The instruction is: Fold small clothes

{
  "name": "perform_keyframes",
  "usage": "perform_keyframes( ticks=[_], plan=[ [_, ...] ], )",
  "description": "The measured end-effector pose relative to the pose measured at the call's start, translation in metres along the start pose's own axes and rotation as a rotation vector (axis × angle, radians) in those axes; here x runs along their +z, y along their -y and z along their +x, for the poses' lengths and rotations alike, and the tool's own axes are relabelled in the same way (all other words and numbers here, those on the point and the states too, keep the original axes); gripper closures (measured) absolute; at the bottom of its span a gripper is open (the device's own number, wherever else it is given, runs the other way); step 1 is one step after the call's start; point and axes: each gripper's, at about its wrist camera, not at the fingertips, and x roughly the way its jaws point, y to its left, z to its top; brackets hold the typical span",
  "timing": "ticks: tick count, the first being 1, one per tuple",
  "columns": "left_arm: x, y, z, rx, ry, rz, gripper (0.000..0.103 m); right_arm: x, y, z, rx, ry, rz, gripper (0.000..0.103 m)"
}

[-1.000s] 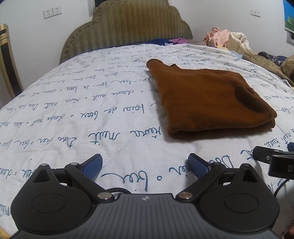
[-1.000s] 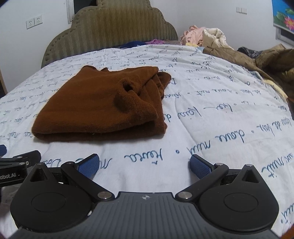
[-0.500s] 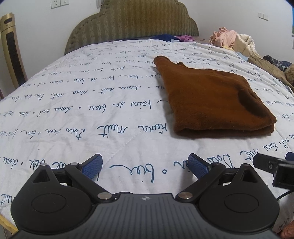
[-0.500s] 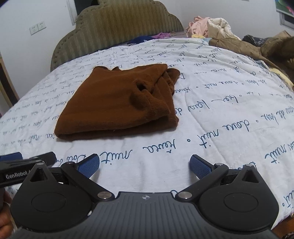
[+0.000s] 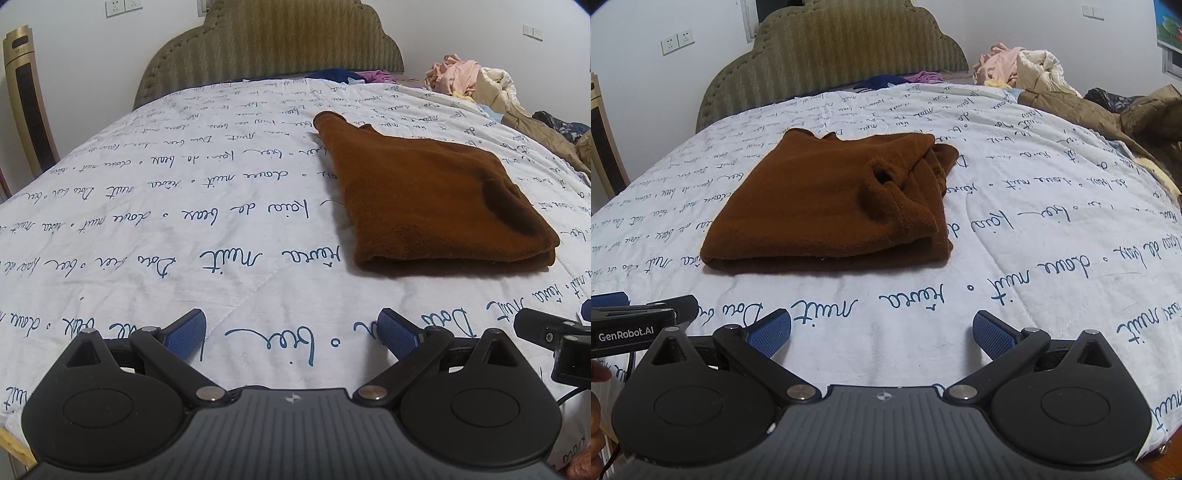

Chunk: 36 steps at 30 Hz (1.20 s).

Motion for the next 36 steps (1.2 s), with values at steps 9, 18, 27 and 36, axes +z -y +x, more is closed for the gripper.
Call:
perform_keyframes(
  ticks=[9,18,27,36],
  plan=[
    [-0.0005,0.0002,0.0004,0.002,0.001,0.004,0.003,0.0,0.0009,-0.0005,-0.001,0.003,-0.004,0.0],
    [-0.0004,-0.0016,0.0006,0.0,-0.004,-0.005,0.003,0.0001,0.0002,-0.0002,-0.001,0.004,0.0,0.0],
    [-0.0005,-0.0016,0.0006,-0.001,-0.005,-0.003,0.003,0.0007,0.0006,-0.0003,0.0,0.007,0.004,0.0],
    [-0.0005,-0.0006,-0.0004,0.0,0.003,0.001,0.003,0.001,0.0005,-0.0006,0.001,0.007,0.004,0.0]
  ],
)
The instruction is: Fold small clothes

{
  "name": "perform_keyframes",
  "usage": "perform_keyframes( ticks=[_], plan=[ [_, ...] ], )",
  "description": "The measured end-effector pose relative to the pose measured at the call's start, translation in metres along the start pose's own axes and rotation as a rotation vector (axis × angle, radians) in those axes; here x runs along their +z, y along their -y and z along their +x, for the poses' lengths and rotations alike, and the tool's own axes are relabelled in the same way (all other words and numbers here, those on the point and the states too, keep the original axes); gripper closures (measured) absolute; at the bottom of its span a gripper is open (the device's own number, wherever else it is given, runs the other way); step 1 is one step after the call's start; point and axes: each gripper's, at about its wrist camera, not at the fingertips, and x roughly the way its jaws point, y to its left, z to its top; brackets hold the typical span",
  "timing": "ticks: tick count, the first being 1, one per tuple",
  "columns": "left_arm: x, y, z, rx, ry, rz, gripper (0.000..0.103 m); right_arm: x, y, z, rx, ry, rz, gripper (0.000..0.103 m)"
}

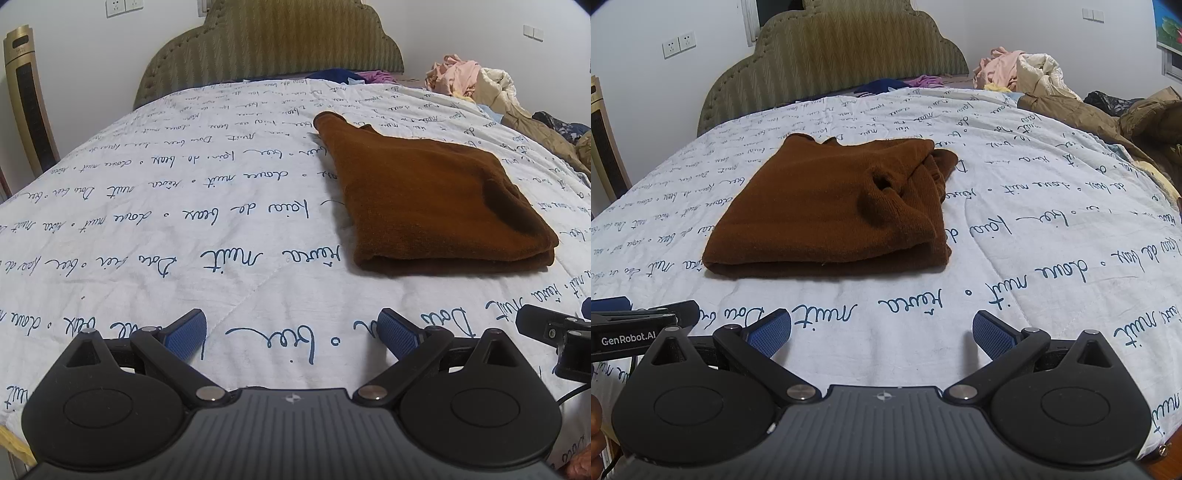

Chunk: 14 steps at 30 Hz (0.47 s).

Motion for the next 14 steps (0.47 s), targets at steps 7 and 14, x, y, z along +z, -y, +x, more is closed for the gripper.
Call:
perform_keyframes(
  ticks=[7,14],
  plan=[
    [0.0005,0.0018,-0.0014,0.009,0.011,0.004,0.003,0.0004,-0.0018,-0.0006,0.004,-0.004,-0.003,0.0],
    [0.0016,0.0054,-0.0061,0.043,0.049,0.032,0.003,0.0007,-0.0039,-0.0026,0.01,0.0,-0.006,0.0]
  ],
)
